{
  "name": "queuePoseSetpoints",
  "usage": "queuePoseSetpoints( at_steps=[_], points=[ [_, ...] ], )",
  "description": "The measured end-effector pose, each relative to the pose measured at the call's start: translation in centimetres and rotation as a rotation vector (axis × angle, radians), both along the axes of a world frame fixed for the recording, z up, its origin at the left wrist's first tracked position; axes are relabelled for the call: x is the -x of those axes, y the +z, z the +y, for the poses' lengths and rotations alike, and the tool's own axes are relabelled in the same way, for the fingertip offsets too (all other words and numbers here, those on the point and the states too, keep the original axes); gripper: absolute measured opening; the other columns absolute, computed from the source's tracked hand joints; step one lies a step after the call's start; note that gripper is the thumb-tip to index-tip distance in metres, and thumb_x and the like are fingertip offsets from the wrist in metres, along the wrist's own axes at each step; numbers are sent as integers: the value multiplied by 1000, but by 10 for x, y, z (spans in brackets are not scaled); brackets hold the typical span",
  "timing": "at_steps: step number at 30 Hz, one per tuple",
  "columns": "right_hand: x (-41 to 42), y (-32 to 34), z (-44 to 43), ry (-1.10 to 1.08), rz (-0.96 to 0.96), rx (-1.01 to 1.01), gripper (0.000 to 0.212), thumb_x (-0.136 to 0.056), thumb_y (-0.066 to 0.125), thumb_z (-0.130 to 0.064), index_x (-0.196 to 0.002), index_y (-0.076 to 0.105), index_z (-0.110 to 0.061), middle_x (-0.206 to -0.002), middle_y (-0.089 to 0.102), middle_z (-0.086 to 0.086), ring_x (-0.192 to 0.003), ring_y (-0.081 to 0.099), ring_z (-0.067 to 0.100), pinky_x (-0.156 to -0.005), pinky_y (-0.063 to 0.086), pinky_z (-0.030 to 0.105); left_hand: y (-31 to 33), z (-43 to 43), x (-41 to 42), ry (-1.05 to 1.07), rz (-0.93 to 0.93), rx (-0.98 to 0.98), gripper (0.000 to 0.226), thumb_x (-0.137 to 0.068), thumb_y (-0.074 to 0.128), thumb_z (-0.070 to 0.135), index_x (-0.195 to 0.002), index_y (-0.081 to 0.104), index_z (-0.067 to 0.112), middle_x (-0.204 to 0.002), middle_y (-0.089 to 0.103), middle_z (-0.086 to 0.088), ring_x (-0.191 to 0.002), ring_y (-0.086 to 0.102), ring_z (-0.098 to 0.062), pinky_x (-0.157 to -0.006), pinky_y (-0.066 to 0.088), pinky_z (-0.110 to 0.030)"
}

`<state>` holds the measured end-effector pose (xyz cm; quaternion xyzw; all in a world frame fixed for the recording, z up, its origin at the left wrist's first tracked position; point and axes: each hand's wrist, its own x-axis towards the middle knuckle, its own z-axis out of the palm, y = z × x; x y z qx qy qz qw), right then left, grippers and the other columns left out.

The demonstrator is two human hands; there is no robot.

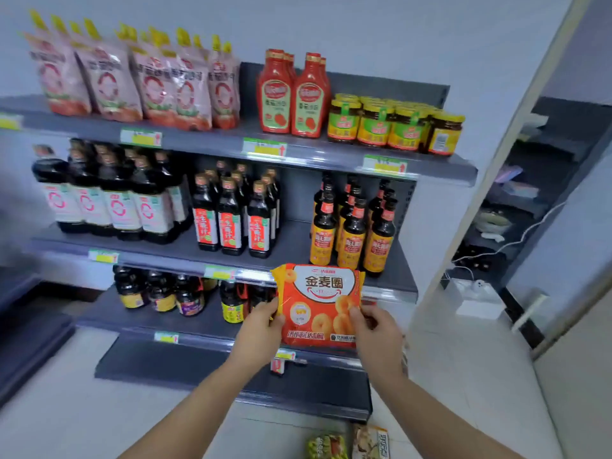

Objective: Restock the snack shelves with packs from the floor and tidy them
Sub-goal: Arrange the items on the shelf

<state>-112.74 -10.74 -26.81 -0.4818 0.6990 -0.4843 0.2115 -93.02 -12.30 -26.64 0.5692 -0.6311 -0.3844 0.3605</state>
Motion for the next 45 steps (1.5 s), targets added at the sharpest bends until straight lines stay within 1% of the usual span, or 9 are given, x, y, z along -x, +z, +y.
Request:
queuePoseSetpoints(
  at_steps=[3,8,13,16,23,33,37,41,45],
  points=[
    [-78,15,-15,140,-15,40,13,-91,63,-27,-88,67,-15,-87,64,-1,-80,58,12,-72,42,27,15,11,-77,130,-6,46,28,-102,41,19,-118,62,25,-109,55,-6,-97,59,-19,-86,53,-37],
    [-221,35,-38,344,-36,99,16,-91,62,-29,-91,66,-14,-93,62,1,-83,58,13,-73,42,25,39,32,-209,386,-72,127,25,-101,41,17,-113,63,19,-103,55,-4,-86,56,-9,-64,41,-10],
    [-357,54,-43,498,-85,145,21,-92,61,-30,-100,67,-11,-99,62,1,-90,58,16,-82,47,32,65,60,-331,616,-85,164,22,-98,46,17,-108,65,13,-102,60,-2,-95,60,-20,-83,52,-37],
    [-424,63,-40,598,-99,152,20,-92,60,-31,-100,65,-13,-100,62,0,-92,58,16,-84,47,33,77,81,-388,711,-148,181,20,-98,47,17,-104,66,12,-97,61,-2,-93,60,-21,-78,46,-33],
    [-552,84,-30,829,-161,167,13,-91,62,-27,-94,64,-15,-93,65,-1,-89,61,16,-82,49,33,95,120,-489,941,-120,190,25,-99,47,17,-117,65,19,-114,63,1,-102,59,-17,-91,50,-37],
    [-715,113,-24,1204,-180,205,20,-90,63,-34,-96,65,-15,-92,68,-3,-87,64,13,-74,53,27,121,168,-595,1326,-86,240,26,-100,46,22,-122,61,23,-110,59,7,-102,59,-12,-83,50,-30],
    [-774,125,6,1346,-161,221,18,-89,63,-37,-95,64,-21,-92,66,-9,-88,63,10,-79,56,36,128,207,-629,1473,-62,245,25,-100,46,22,-118,62,22,-112,64,4,-99,62,-14,-84,55,-37],
    [-826,132,53,1486,-198,241,20,-90,63,-36,-97,65,-17,-94,66,-5,-90,62,12,-76,55,31,135,260,-660,1608,-63,230,22,-100,45,22,-114,63,24,-109,66,3,-96,63,-16,-85,55,-42],
    [-874,139,106,1587,-215,263,23,-90,62,-37,-100,65,-16,-97,66,-3,-91,62,11,-75,55,29,142,316,-691,1698,-95,228,29,-100,46,26,-125,59,20,-114,66,3,-98,63,-14,-80,56,-34]
  ],
)
